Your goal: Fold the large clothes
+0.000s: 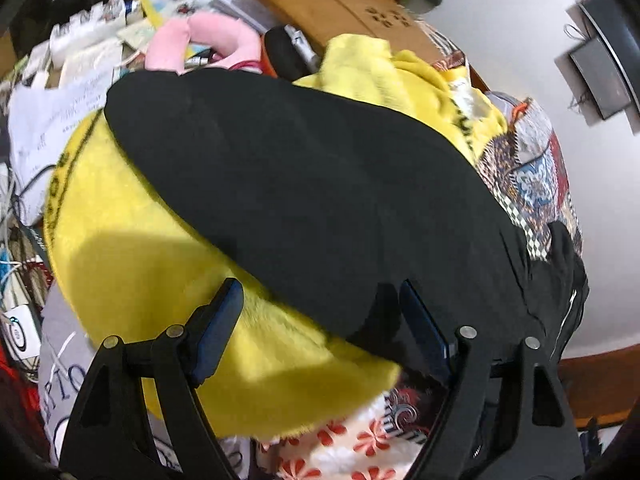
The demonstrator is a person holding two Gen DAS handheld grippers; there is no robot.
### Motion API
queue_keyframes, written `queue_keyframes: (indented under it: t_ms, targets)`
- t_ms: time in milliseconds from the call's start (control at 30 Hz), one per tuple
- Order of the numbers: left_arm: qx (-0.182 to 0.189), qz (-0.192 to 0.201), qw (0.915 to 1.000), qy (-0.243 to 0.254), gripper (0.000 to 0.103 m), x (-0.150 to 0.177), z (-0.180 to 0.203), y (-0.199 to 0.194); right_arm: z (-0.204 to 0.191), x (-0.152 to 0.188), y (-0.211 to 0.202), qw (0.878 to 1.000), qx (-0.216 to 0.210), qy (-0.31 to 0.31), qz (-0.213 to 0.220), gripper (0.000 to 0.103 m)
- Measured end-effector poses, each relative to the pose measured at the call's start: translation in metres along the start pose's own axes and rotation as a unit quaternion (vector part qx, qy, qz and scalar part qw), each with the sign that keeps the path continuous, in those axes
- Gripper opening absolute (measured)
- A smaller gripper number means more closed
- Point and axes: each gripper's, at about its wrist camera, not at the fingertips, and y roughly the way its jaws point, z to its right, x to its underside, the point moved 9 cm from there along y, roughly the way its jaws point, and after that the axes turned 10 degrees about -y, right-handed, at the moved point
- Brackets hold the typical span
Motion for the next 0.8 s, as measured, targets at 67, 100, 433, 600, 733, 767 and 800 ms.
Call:
queue_keyframes:
  t_ms: [67,100,433,600,733,767,800]
  targets:
    - [-0.002,0.000,1.0000,-0.005,0.081,-0.005,-0.002,0.007,-0.002,0.000,0.003,1.000,-0.001,-0.002,-0.006,0.103]
    - [-0.001,0.001,1.0000,-0.006,0.081,-0.007,-0.002,0.009,-0.002,0.001,0.004,1.000,-0.001,-0.003,-0.009,0.103]
    - [-0.076,0.072,0.9934,0.047,0.048,-0.039,0.006,0.023,-0.005,-0.005,0.005,1.000,0.008,-0.015,-0.009,0.103]
    - [-0.124,0.113,0.9820,0.087,0.017,-0.054,0.016,0.010,-0.002,-0.010,0.000,0.999,0.021,-0.027,0.000,0.103]
    - [-0.104,0.140,0.9779,0.116,0.010,-0.062,0.041,-0.016,0.000,-0.014,-0.006,0.999,0.029,-0.036,0.009,0.103]
    - [-0.096,0.148,0.9766,0.123,0.010,-0.064,0.050,-0.025,0.002,-0.015,-0.007,0.999,0.030,-0.038,0.010,0.103]
    - [-0.088,0.156,0.9752,0.130,0.009,-0.066,0.060,-0.033,0.002,-0.015,-0.008,0.999,0.031,-0.039,0.012,0.103]
